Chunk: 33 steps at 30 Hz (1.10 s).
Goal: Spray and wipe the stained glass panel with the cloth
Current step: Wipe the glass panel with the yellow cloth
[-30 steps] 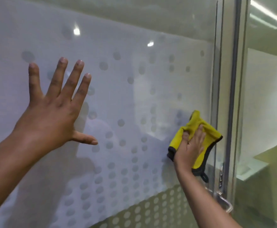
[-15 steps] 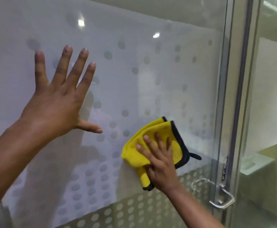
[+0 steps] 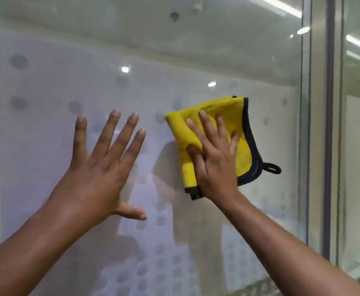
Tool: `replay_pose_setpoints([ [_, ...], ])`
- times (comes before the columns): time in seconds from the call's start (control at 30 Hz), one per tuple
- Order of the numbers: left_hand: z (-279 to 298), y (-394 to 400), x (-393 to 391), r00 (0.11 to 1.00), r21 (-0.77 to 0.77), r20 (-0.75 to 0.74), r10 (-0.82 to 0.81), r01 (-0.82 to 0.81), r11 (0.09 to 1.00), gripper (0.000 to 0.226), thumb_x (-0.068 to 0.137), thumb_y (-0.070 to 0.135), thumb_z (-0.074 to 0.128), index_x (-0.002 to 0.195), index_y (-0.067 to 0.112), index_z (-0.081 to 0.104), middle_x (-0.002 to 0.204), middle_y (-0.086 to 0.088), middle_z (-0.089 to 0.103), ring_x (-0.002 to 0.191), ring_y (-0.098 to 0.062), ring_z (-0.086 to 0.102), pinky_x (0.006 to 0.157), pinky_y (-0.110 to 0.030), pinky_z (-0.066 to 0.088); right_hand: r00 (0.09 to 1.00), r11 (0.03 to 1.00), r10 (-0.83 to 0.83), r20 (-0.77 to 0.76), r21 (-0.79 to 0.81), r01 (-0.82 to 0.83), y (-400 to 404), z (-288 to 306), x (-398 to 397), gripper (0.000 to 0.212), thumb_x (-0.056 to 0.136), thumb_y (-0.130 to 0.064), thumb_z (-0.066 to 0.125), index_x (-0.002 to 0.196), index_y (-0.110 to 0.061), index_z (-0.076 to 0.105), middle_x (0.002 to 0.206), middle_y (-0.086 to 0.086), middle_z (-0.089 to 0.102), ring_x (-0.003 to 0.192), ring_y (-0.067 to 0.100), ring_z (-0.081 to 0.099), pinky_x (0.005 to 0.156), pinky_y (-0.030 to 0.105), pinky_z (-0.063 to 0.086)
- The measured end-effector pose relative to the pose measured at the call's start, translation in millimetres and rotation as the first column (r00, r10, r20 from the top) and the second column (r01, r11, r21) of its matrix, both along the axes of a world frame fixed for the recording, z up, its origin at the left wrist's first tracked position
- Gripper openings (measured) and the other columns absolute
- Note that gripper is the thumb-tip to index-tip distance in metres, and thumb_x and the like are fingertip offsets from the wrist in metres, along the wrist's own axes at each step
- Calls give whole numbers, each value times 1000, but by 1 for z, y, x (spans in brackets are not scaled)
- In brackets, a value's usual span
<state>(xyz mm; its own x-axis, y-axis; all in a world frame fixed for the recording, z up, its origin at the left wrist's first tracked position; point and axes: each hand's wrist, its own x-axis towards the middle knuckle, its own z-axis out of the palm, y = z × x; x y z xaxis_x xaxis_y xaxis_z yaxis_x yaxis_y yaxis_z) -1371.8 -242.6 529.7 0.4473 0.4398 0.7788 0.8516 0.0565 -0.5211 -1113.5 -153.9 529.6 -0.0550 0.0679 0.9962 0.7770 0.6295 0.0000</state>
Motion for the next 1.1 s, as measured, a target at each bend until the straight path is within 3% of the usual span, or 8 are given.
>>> replay_pose_setpoints([
  [0.13, 0, 4, 0, 999, -21, 5, -41, 42, 999, 154, 55, 102, 34, 170, 2, 15, 181, -20, 4, 167, -46, 4, 122, -84, 1, 952, 994, -33, -306, -107, 0, -5, 72, -15, 59, 107, -35, 49, 163, -42, 34, 177, -13, 19, 166, 27, 4, 125, 74, 3],
  [0.3, 1, 16, -5, 996, -23, -5, -85, 85, 996, 162, 47, 105, 44, 170, 3, 18, 181, -20, 10, 167, -46, 7, 120, -86, 1, 983, 984, -49, 177, 175, 18, -7, 77, -40, 53, 108, -44, 48, 160, -36, 44, 173, -8, 32, 164, 27, 17, 124, 73, 10],
  [0.37, 1, 25, -9, 994, -44, -8, -111, 110, 993, 166, 44, 107, 50, 171, 5, 16, 181, -20, 9, 167, -48, 5, 116, -91, 8, 979, 984, -38, 200, 178, 2, 3, 88, -12, 50, 109, -44, 48, 159, -36, 47, 172, -8, 35, 164, 24, 19, 126, 69, 10],
  [0.47, 1, 36, -15, 989, -70, 3, -151, 151, 986, 173, 38, 108, 57, 171, 7, 12, 181, -20, 6, 166, -50, 0, 111, -93, 18, 999, 997, 14, 32, 76, -17, 22, 105, 42, 49, 110, -38, 49, 158, -34, 47, 172, -9, 34, 164, 23, 18, 128, 66, 7],
  [0.63, -1, 42, -18, 986, -53, -3, -168, 168, 984, 175, 35, 107, 59, 171, 7, 12, 181, -21, 6, 166, -52, -1, 110, -94, 17, 941, 992, 40, -336, -97, -77, 48, 108, 120, 54, 112, -36, 44, 164, -27, 36, 174, -5, 31, 165, 24, 16, 129, 64, 3],
  [0.77, -3, 35, -17, 985, -52, 10, -172, 172, 984, 168, 44, 107, 51, 172, 7, 9, 182, -20, 1, 166, -50, -5, 112, -93, 18, 791, 975, -26, -612, -189, -114, 62, 65, 157, 58, 111, -43, 45, 165, -22, 34, 173, 4, 34, 162, 27, 24, 129, 59, 12],
  [0.97, 0, 28, -12, 986, -39, 24, -164, 165, 986, 156, 56, 114, 11, 172, 9, 3, 182, -14, -9, 167, -42, -13, 112, -93, 13, 642, 939, -135, -755, -304, -159, 66, -59, 183, 57, 114, -33, 42, 167, -16, 28, 173, 10, 30, 162, 28, 24, 128, 58, 16],
  [1.1, -1, 31, -10, 989, 27, -2, -145, 145, 989, 155, 56, 111, 20, 172, 11, 0, 183, -13, -8, 168, -41, -11, 113, -93, 9, 535, 911, -181, -825, -346, -224, 56, -148, 165, 58, 115, -32, 41, 168, -16, 23, 176, 10, 22, 165, 27, 15, 130, 57, 11],
])
